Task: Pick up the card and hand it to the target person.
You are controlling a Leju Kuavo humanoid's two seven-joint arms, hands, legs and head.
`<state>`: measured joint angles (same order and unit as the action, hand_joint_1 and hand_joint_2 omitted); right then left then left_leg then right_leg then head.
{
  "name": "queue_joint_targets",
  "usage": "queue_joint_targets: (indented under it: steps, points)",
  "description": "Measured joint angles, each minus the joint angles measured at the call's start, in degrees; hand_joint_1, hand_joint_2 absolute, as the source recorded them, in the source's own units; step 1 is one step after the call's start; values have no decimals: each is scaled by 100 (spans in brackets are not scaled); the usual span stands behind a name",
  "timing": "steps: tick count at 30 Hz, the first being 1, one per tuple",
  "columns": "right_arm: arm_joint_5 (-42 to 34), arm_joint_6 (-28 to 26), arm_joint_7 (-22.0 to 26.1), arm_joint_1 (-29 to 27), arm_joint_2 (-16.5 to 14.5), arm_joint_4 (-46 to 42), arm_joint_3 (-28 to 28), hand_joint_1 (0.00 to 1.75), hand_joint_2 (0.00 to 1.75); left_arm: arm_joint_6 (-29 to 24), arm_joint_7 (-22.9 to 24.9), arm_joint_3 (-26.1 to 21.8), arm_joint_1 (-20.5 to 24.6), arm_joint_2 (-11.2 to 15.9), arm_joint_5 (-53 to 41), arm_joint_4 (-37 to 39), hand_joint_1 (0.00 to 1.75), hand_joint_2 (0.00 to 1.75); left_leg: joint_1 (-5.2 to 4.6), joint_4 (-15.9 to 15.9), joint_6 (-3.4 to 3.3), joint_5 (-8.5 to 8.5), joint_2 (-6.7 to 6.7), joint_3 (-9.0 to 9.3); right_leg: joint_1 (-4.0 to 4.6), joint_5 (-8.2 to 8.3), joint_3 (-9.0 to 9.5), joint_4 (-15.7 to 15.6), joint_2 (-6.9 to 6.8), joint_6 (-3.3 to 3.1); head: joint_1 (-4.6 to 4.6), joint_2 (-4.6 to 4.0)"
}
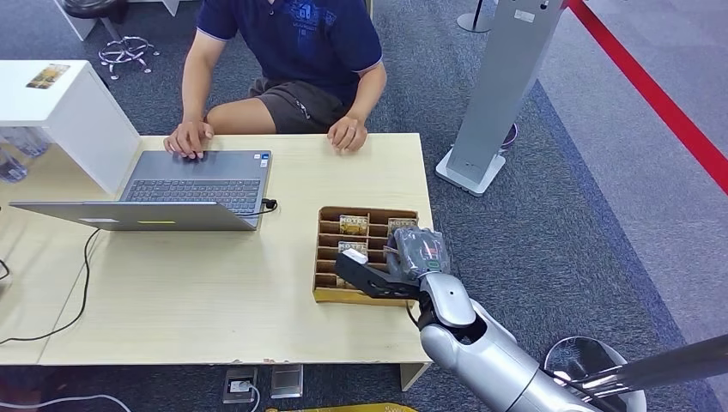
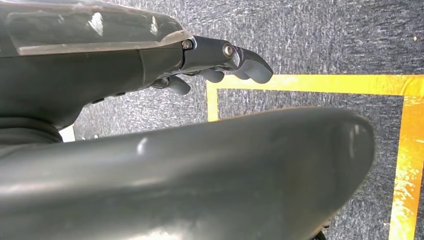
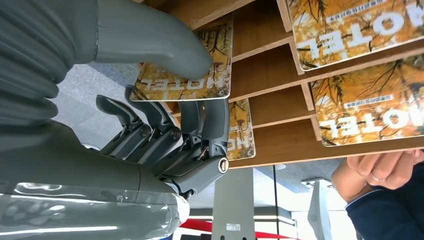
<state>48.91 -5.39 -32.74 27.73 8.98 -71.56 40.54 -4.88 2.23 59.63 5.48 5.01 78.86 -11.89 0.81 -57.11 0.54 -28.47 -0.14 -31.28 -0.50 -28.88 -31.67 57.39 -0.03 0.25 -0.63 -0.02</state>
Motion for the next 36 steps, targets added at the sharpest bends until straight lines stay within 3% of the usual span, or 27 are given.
queue_joint_targets:
  steps: [15,21,25,36]
  points:
    - [219,-83,179,68,43,-380,24,175,175,-31,-52,2,-1,0,32,0,0,0,0,0,0,0,0,-1,0,0,0,0,0,0,1,0]
    - [515,4,598,388,43,-786,80,175,175,-16,-70,3,0,0,1,0,0,0,0,0,0,0,0,-3,0,0,0,2,0,0,0,0]
    - [631,-11,1087,910,-21,-820,188,175,175,5,-120,22,2,0,-66,0,0,0,0,0,0,0,0,-6,0,0,0,4,0,0,-4,1]
    - [686,-820,2111,2149,-747,1163,744,175,175,8,-110,77,41,0,-160,0,0,0,1,1,1,1,-7,-10,1,0,-3,8,-5,0,4,1]
